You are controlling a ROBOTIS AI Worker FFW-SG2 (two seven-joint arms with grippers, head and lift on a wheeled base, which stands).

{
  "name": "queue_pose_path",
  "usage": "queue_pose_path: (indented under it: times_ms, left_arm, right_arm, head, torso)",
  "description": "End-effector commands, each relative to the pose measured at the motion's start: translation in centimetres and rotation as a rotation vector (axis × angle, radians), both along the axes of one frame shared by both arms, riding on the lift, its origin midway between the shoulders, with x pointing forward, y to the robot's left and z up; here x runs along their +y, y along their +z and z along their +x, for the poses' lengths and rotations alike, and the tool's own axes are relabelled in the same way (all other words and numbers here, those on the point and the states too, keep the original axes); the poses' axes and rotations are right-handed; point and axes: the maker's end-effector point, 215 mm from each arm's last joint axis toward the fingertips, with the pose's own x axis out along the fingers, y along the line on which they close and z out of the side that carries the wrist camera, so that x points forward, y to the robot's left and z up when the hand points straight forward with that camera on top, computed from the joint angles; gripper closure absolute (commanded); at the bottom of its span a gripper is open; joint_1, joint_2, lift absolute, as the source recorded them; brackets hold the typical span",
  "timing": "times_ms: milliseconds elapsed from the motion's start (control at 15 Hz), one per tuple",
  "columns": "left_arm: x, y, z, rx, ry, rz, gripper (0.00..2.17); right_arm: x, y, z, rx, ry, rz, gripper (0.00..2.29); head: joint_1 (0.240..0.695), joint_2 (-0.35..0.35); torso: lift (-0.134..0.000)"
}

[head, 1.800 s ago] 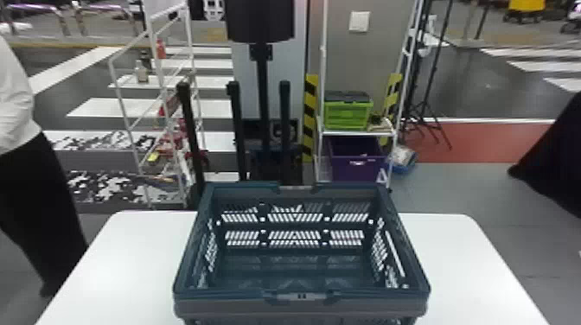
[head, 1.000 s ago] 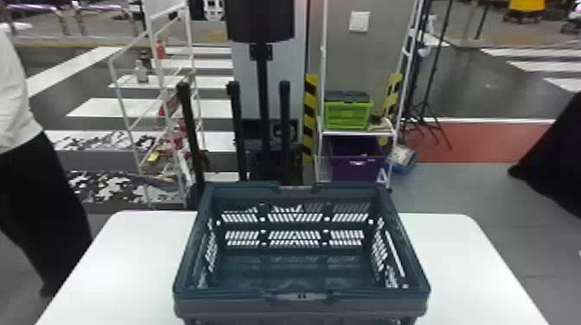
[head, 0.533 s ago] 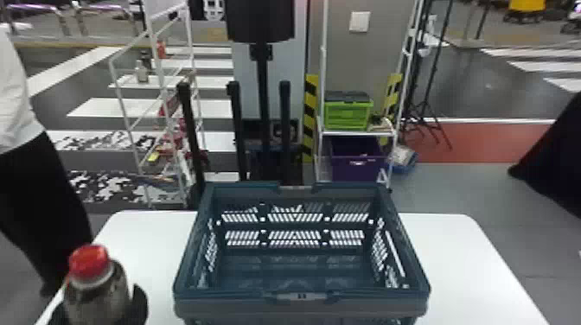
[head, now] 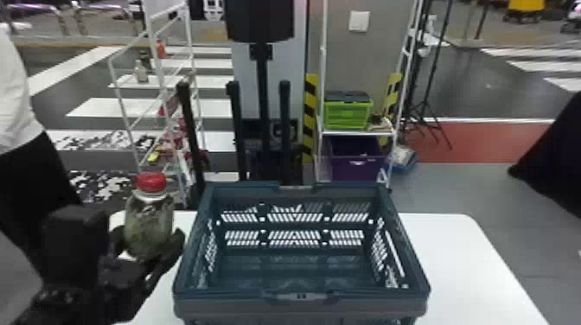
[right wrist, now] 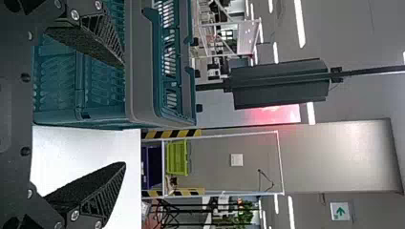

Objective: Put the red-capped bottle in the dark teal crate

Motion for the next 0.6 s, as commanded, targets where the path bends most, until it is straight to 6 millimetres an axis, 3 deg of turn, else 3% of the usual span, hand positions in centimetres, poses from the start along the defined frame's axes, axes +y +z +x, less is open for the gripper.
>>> queue_pose_path:
  times_ms: [0,267,533]
  left_arm:
    - [-1.9,-0.8,3.0,0.071,-0.065,0.000,1.61]
    - [-6.5,-3.5,6.8,0.218,-0.246,0.027,1.61]
    - [-13.8,-5.2,9.9,0.309,-0.471,0.122,1.61]
  right_arm:
    - [0.1,0.1,-0.1,0.001,0.001,-0.002,0.15]
    - [0.1,0.3,-0.3,0.000,-0.003,-0.001,0.15]
    - [0.2,0.1,-0.4,0.005,-0.005,0.001,0.15]
  head:
    - [0.499,0.000]
    - [0.499,0.000]
    - [0.499,0.000]
  torso:
    - [0.000]
    - [0.000]
    - [0.000]
